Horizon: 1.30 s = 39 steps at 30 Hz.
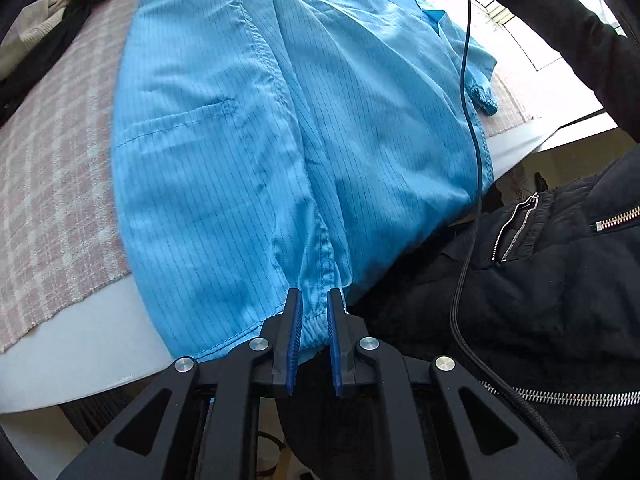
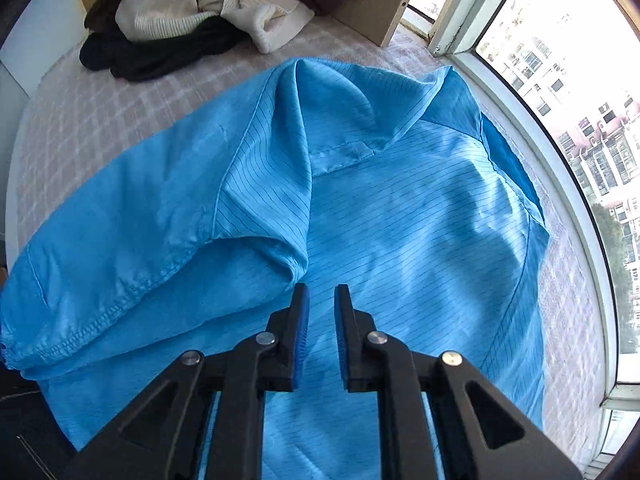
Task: Fold clothes
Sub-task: 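Lay the shirt down and open both grippers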
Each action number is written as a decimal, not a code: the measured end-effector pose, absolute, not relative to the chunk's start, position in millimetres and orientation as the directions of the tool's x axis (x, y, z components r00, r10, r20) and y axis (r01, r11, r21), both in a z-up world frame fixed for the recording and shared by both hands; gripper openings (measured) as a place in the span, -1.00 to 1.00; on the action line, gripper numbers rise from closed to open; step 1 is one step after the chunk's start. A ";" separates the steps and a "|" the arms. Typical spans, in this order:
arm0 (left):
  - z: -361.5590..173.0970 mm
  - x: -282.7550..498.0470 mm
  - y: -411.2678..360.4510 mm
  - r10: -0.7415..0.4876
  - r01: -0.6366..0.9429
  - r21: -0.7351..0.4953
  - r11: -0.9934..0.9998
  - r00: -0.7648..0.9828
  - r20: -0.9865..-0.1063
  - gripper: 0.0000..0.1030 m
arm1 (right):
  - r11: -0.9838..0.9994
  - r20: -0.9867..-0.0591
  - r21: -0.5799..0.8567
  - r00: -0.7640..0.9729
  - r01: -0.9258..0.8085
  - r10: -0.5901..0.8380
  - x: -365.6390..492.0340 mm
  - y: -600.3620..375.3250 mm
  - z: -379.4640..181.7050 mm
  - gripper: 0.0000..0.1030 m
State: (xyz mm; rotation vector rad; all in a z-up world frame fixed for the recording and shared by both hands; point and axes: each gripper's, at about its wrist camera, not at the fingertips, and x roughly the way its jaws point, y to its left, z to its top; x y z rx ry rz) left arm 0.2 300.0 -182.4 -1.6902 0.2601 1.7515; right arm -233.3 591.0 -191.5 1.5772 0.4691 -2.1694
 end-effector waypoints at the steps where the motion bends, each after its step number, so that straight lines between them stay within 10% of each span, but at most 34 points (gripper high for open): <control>1: -181.1 0.6 292.7 0.320 -0.575 -0.290 -0.765 0.051 -0.946 -0.80 | -0.862 -0.943 0.045 -0.263 0.505 -0.204 -237.8 591.2 -184.1 0.02; 27: -198.6 37.9 211.9 0.368 -0.331 -0.344 -0.879 -0.011 -0.930 -0.80 | -0.860 -0.988 -0.021 -0.144 0.511 -0.062 -273.0 528.0 -225.5 0.23; 39: -199.9 -17.5 294.4 0.470 -0.521 -0.428 -0.739 0.057 -0.881 -0.80 | -0.884 -0.974 0.086 -0.146 0.460 -0.171 -310.7 539.7 -190.9 0.23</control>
